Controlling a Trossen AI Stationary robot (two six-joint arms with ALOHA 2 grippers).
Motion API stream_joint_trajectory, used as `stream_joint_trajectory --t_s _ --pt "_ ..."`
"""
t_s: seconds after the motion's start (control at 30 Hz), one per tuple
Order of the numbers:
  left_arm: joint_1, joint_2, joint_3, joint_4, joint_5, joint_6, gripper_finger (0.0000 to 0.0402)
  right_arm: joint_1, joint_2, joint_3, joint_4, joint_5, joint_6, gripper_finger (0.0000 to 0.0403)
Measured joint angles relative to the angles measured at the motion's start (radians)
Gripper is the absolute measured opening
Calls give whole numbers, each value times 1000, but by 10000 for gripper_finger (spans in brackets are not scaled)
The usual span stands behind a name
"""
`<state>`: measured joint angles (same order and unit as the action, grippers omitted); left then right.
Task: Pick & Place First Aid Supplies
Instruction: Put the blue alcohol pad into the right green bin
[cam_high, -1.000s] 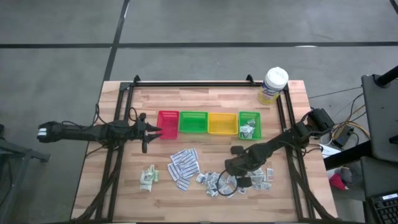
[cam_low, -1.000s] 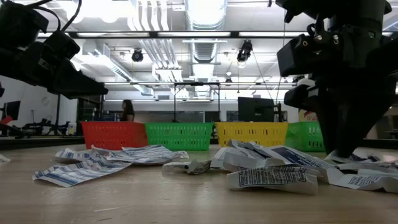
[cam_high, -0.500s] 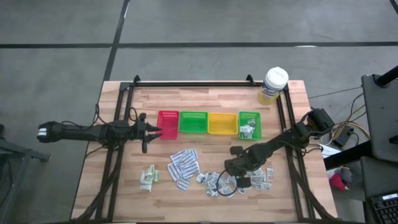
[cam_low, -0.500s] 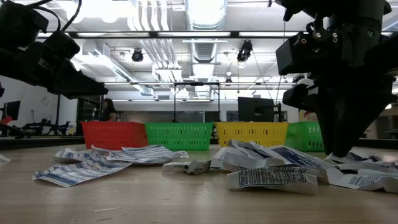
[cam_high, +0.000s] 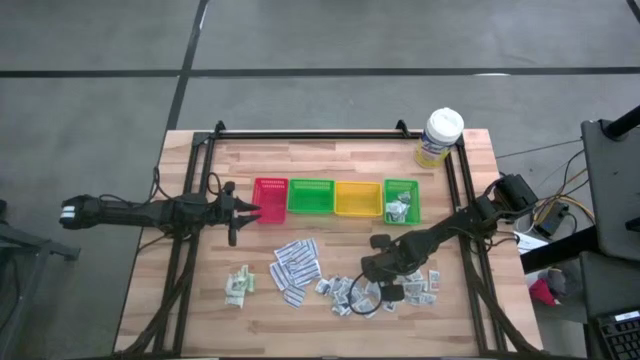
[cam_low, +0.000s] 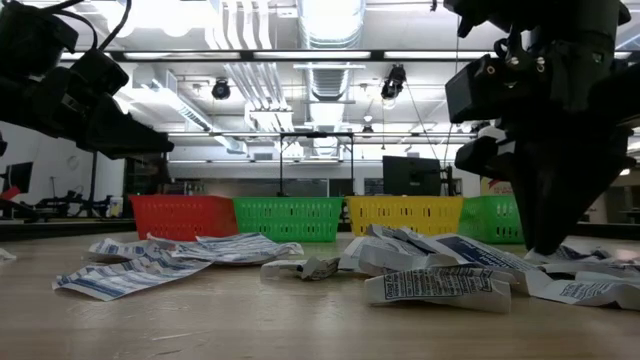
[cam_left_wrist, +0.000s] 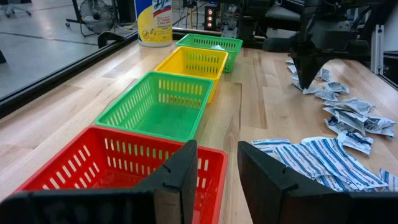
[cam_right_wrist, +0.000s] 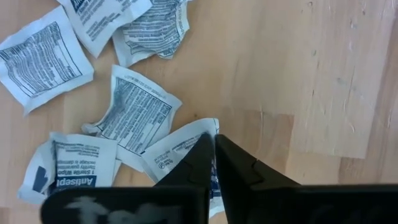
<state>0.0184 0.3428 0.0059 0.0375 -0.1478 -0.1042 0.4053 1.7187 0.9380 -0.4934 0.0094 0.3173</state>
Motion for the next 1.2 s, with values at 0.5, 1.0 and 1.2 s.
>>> stream_joint_trajectory --t_s 0.5,1.0,1.2 --pt "0 0 0 0 0 0 113 0 -1 8 -1 47 -23 8" --pt "0 0 0 0 0 0 113 0 -8 42 -84 84 -26 8" --pt "0 0 0 0 0 0 113 -6 -9 68 -127 103 -29 8"
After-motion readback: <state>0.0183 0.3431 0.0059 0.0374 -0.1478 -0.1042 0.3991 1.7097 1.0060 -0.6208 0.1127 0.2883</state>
